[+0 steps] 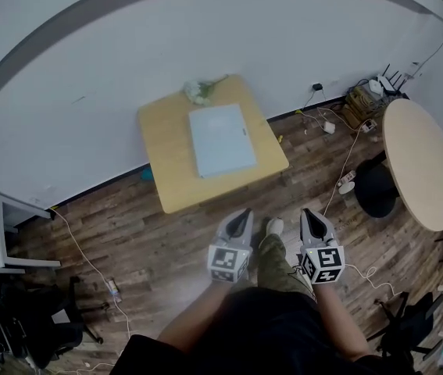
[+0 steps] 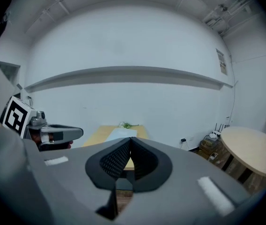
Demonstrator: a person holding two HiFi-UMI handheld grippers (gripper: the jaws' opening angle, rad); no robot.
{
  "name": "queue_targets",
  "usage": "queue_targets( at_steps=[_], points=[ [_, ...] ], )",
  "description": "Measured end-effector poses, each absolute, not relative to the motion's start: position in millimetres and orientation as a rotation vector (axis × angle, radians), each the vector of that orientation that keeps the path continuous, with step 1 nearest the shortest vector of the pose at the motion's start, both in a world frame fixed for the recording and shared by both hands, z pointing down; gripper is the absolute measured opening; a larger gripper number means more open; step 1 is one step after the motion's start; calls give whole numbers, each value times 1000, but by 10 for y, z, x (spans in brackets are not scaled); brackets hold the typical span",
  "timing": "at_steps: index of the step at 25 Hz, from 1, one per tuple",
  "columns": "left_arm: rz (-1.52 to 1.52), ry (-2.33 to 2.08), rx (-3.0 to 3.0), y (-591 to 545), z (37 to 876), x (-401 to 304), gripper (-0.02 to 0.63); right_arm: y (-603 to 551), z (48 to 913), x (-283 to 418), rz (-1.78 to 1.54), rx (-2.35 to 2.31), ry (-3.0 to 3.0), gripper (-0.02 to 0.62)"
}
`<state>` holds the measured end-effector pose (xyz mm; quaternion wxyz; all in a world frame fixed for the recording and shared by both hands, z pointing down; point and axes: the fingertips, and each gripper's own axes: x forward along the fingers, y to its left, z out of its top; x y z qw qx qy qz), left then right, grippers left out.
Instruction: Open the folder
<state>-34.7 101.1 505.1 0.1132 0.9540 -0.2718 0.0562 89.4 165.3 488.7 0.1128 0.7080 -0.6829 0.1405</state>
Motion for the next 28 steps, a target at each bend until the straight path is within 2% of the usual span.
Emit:
queue_targets(
  at_steps=[11, 28],
  points=[
    [295, -814, 2792, 149, 5394, 205, 3, 530, 5408, 1269, 490, 1885, -2089, 3],
    [679, -910, 2569, -1173, 6742, 1085, 5, -1194, 6722, 1808, 762, 1585, -2191, 3]
  ],
)
